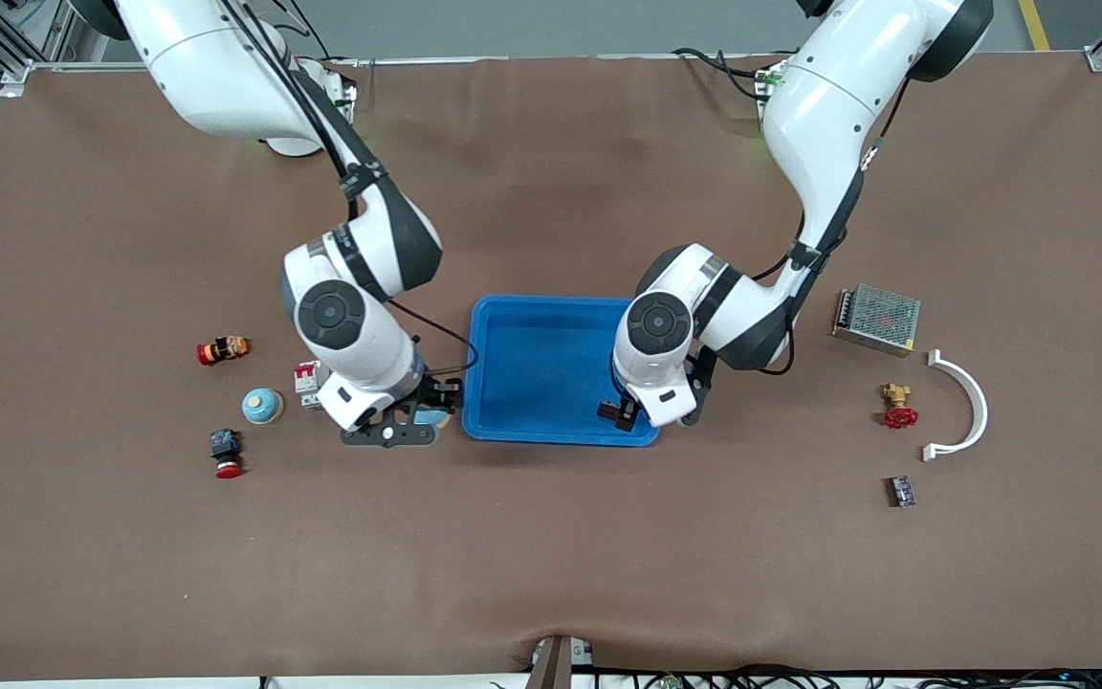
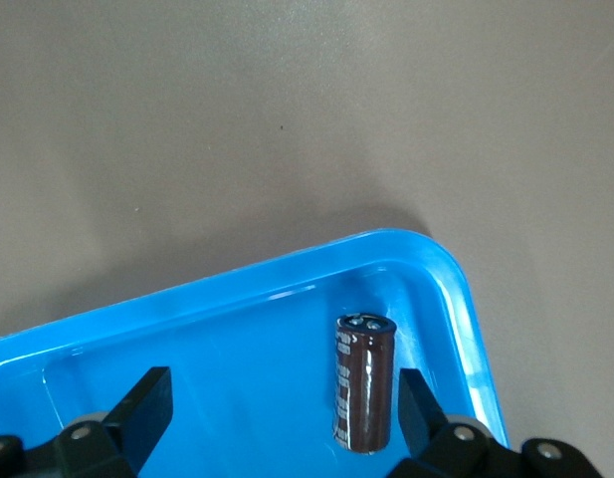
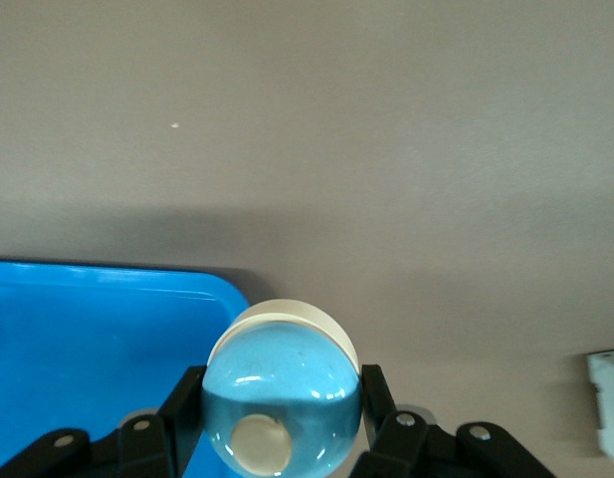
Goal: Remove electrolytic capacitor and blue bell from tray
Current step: 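Place the bell near the breaker while the left gripper lowers over capacitor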
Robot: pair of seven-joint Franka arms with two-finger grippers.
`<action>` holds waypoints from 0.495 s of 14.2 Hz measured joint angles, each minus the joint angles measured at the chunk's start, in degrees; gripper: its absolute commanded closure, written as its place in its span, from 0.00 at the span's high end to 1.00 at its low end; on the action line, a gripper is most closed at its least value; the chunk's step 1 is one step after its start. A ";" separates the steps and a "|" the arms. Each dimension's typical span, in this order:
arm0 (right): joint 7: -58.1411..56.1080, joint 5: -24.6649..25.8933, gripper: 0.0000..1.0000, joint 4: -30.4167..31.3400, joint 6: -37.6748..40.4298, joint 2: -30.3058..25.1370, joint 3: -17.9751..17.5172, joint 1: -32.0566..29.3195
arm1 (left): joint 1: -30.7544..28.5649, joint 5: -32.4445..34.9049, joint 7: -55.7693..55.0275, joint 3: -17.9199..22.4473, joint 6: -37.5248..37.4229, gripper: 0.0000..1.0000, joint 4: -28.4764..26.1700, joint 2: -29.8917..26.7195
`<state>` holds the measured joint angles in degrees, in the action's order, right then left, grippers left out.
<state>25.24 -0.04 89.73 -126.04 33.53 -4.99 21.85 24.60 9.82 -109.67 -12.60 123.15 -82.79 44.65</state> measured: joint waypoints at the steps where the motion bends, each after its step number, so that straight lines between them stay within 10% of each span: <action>1: -1.51 0.00 0.46 1.07 0.00 -0.59 0.00 -0.56 | -0.01 0.00 0.00 0.01 0.02 1.00 0.03 0.26; 7: -12.28 0.00 0.46 6.06 -0.04 -2.14 0.02 -4.73 | 0.37 0.25 0.07 0.15 1.16 1.00 2.74 3.63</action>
<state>12.96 -0.04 95.79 -126.09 31.39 -4.96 17.12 24.97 10.06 -109.61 -12.44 124.31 -80.05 48.28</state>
